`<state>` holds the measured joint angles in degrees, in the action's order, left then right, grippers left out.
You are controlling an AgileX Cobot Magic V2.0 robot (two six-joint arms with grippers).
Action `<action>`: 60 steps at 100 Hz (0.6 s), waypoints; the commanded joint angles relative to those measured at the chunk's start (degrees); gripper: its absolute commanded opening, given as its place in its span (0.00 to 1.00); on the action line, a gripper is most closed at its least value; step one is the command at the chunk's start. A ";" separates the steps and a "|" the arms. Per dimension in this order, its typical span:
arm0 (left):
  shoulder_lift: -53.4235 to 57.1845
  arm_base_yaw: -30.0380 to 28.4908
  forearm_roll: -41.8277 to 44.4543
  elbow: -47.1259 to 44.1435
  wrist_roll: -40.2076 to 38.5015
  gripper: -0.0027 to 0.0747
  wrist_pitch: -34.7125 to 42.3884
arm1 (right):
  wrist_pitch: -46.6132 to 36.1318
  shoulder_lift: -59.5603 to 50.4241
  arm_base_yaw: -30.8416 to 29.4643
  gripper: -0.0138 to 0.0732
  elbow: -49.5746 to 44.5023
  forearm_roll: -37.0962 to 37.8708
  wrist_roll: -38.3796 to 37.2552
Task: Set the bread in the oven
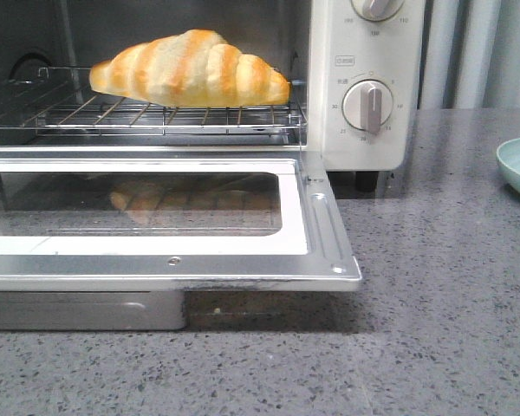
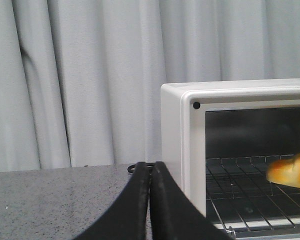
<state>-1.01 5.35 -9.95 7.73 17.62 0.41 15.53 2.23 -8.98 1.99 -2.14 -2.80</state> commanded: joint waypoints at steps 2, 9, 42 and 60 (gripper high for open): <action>-0.89 -0.18 -0.38 1.40 -0.41 0.01 4.46 | -5.12 -0.93 -0.40 0.07 1.34 2.14 1.33; -0.89 -0.18 -0.38 1.40 -0.41 0.01 4.46 | -5.46 -2.23 -0.40 0.07 1.05 3.35 1.33; -0.89 -0.18 -0.38 1.40 -0.41 0.01 4.46 | -10.82 -3.97 4.25 0.07 -3.25 6.10 6.34; -0.89 -0.18 -0.38 1.40 -0.41 0.01 4.46 | -12.09 -3.97 5.42 0.07 -3.25 6.10 7.31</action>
<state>-1.01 5.35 -9.95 7.73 17.62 0.41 9.46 -0.50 -3.83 -0.57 3.09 3.82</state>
